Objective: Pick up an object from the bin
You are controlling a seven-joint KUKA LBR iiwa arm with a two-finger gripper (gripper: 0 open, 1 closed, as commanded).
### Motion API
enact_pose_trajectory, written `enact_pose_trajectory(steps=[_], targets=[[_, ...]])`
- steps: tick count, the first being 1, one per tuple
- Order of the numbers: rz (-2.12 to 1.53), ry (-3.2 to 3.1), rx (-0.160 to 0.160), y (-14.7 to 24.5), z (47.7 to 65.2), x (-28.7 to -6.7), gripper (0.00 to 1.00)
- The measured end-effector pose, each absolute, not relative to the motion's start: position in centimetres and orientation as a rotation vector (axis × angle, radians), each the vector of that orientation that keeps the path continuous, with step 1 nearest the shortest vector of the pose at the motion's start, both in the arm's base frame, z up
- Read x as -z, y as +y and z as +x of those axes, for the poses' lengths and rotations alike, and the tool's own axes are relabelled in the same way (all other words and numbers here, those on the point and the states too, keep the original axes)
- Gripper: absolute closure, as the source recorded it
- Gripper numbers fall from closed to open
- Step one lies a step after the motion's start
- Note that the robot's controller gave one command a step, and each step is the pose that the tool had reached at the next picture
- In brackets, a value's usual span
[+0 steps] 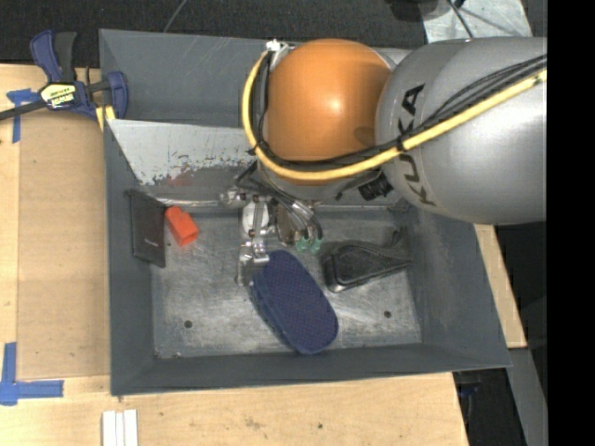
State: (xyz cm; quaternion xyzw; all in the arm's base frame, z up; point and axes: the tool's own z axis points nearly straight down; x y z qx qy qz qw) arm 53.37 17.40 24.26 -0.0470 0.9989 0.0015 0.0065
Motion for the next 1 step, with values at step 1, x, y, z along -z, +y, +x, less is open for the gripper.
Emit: enact_pose_trajectory(steps=[1], targets=[[-0.276,3.131,0.007,6.26,56.43,-16.45,0.0]])
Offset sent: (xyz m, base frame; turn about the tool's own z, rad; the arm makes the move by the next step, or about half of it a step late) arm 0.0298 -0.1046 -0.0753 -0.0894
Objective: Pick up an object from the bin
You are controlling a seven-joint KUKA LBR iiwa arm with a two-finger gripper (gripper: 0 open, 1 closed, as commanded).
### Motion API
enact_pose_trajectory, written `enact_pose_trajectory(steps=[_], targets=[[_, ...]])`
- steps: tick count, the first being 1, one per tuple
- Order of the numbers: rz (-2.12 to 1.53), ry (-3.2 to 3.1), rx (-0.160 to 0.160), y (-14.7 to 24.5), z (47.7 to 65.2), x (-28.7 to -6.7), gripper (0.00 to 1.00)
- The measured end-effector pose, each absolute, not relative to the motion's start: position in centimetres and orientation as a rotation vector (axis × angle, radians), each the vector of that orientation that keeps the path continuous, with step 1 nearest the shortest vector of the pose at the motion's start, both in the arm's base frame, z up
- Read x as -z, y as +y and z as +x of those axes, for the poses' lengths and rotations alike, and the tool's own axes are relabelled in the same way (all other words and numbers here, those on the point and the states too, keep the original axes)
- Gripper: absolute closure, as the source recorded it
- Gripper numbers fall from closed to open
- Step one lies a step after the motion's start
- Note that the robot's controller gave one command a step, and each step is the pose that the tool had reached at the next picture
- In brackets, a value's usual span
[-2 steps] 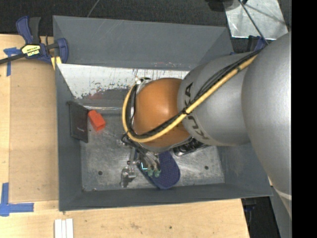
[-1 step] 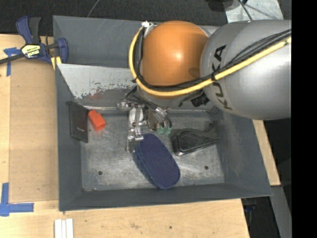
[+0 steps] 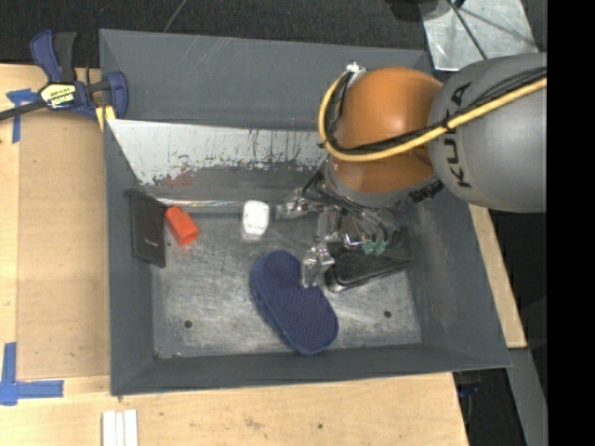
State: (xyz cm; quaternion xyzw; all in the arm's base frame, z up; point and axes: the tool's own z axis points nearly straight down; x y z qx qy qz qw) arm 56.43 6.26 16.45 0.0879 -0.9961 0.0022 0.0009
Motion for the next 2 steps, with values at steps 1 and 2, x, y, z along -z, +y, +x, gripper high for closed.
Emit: enact_pose_trajectory(steps=[1,2], targets=[[0.531,-3.1,-0.002,8.29,56.14,-7.91,0.0],[0.526,-3.094,-0.004,8.18,56.08,-8.12,1.0]])
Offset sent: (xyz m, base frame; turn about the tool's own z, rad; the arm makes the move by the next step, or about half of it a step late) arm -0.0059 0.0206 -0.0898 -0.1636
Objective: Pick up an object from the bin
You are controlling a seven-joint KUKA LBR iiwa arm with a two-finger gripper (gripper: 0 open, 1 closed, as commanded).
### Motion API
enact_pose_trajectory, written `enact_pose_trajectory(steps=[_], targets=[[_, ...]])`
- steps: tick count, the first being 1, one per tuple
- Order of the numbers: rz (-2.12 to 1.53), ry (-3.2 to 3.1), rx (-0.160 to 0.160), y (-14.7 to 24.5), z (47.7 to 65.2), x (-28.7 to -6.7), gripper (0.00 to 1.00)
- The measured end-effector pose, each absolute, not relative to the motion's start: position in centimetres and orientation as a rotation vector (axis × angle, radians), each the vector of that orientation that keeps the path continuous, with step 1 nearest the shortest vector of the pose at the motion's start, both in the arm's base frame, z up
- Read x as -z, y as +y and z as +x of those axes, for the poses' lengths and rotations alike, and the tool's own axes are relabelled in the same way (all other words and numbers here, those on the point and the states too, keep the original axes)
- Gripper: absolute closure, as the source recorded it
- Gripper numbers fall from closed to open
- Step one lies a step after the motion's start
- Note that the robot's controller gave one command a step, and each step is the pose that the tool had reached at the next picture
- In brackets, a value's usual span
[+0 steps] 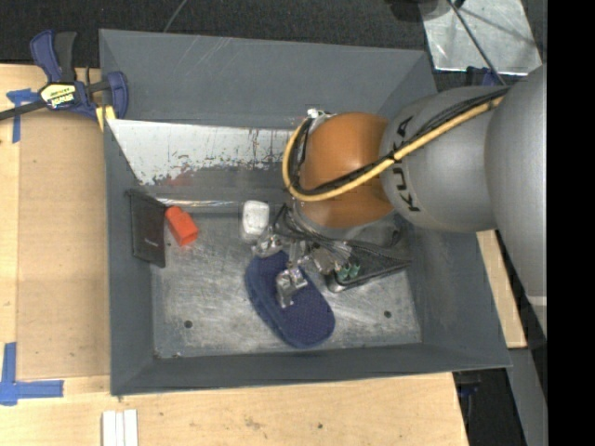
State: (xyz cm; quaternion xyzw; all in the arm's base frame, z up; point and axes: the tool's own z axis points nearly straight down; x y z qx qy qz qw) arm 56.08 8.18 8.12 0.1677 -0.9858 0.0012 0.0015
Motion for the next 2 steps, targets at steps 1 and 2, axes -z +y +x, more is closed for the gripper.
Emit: enact_pose_trajectory(steps=[1,2], targets=[[1.01,-2.983,-0.001,8.2,54.8,-17.7,1.0],[0.978,-2.998,-0.002,8.8,54.7,-24.8,1.0]])
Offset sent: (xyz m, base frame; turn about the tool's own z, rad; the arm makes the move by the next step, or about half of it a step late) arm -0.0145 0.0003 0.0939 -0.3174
